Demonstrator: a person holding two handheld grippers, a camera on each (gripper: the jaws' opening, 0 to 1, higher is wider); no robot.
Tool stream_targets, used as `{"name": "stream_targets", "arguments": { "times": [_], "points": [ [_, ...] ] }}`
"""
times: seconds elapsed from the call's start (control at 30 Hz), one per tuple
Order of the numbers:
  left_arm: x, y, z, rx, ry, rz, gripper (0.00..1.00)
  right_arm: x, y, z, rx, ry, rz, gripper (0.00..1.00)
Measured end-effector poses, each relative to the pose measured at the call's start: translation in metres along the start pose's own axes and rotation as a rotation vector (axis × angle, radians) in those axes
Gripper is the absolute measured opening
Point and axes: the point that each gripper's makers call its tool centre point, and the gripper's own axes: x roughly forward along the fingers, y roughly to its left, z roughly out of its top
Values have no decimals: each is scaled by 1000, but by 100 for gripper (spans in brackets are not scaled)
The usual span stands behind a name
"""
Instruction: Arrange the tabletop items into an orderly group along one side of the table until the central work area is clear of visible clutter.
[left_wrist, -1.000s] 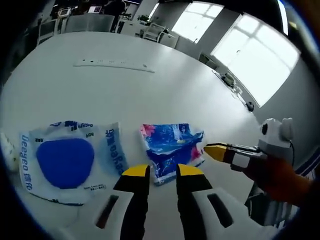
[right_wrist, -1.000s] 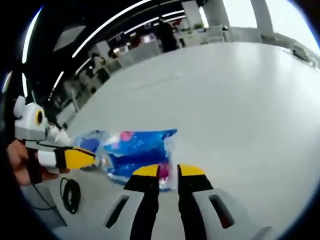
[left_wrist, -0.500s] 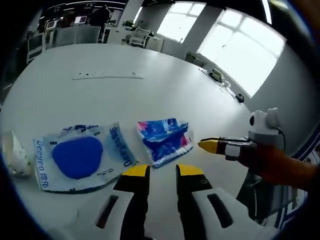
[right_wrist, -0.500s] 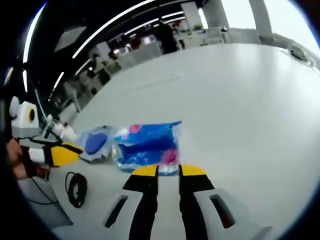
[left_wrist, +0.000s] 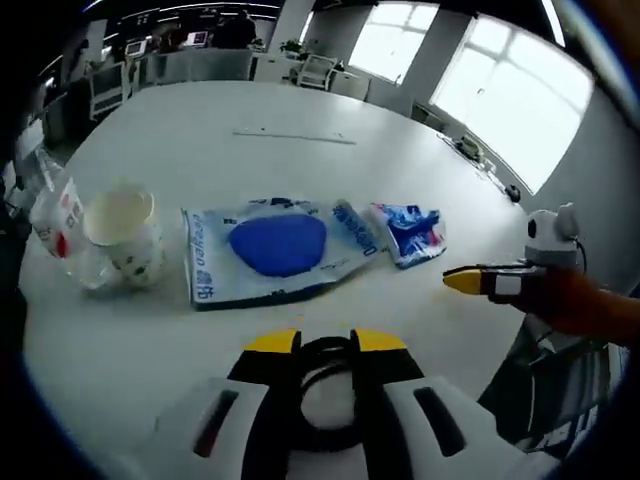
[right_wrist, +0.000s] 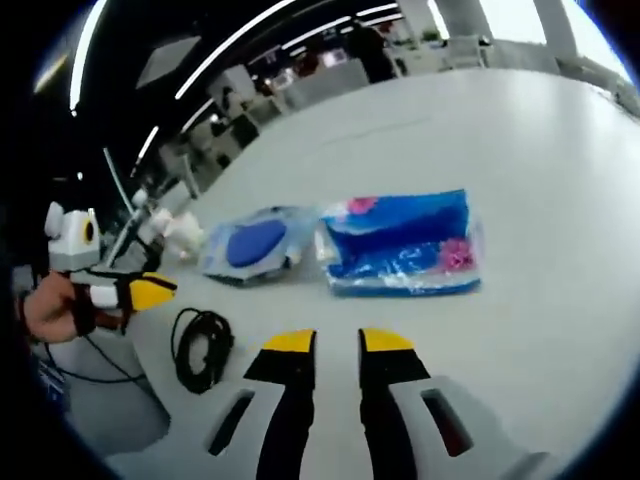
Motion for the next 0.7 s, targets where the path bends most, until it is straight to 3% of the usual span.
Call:
{"name": "stream_targets", "arguments": {
  "times": [0.23,0.4,0.7],
  "points": [
    [-24,22,-24,18,4,50,19,23,42,-7,-95,63,98,15],
    [-28,27,-42,-58,15,46,19,37,71,-15,-152,97,142,16],
    [-38,31,-45,-92,-3,44,20,56,99,-24,-249,156,177,19]
  ]
}}
